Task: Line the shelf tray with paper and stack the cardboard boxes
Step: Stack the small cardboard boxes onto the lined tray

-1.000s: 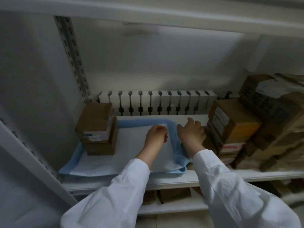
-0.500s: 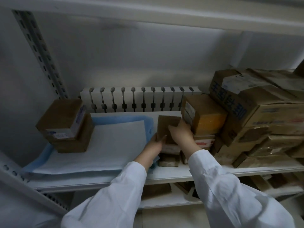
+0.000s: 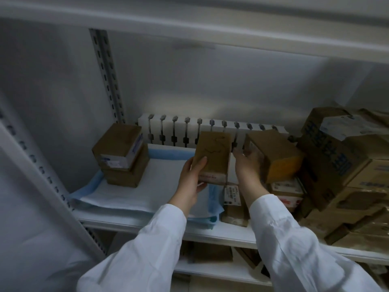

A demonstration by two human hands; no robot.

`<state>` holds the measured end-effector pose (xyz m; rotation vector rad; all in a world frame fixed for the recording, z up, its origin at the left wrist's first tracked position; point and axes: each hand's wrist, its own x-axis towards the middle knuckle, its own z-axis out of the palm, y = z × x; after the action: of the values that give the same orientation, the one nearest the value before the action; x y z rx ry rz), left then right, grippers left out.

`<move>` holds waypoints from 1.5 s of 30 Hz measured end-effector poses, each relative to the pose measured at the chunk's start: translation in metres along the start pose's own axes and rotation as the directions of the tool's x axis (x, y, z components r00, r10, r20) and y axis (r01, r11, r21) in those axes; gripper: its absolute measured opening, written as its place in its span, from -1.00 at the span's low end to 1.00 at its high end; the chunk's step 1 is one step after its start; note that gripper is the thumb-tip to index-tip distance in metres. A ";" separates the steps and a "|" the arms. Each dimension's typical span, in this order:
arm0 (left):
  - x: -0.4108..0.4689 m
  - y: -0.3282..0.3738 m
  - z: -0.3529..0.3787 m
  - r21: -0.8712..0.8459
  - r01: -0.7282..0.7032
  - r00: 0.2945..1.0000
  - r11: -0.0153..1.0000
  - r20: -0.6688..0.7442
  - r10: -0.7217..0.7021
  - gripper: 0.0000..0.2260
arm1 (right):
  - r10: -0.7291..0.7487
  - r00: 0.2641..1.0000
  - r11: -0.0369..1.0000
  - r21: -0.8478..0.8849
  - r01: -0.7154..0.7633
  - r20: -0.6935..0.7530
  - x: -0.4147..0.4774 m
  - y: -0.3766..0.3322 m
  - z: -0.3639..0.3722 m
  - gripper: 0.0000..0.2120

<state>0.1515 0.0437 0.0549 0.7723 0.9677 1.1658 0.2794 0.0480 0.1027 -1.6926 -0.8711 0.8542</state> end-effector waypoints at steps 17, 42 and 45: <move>0.006 -0.001 0.028 0.015 0.017 0.996 1.000 0.082 -0.018 -0.54 | -0.315 0.947 0.258 -0.966 0.020 -0.065 0.018 -0.009 -0.050 -0.36; 0.000 0.008 0.054 -0.010 0.079 0.993 0.997 0.089 -0.077 -0.58 | -0.203 0.973 0.259 -0.964 -0.054 -0.109 0.001 -0.034 -0.065 -0.36; 0.000 0.019 0.041 0.011 0.040 0.999 0.999 0.032 -0.040 -0.48 | -0.355 0.931 0.335 -0.941 0.043 -0.084 -0.005 -0.041 -0.052 -0.45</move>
<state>0.1819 0.0475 0.0884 0.7742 0.9584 1.1113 0.3156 0.0295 0.1552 -2.5138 -1.4941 -0.2292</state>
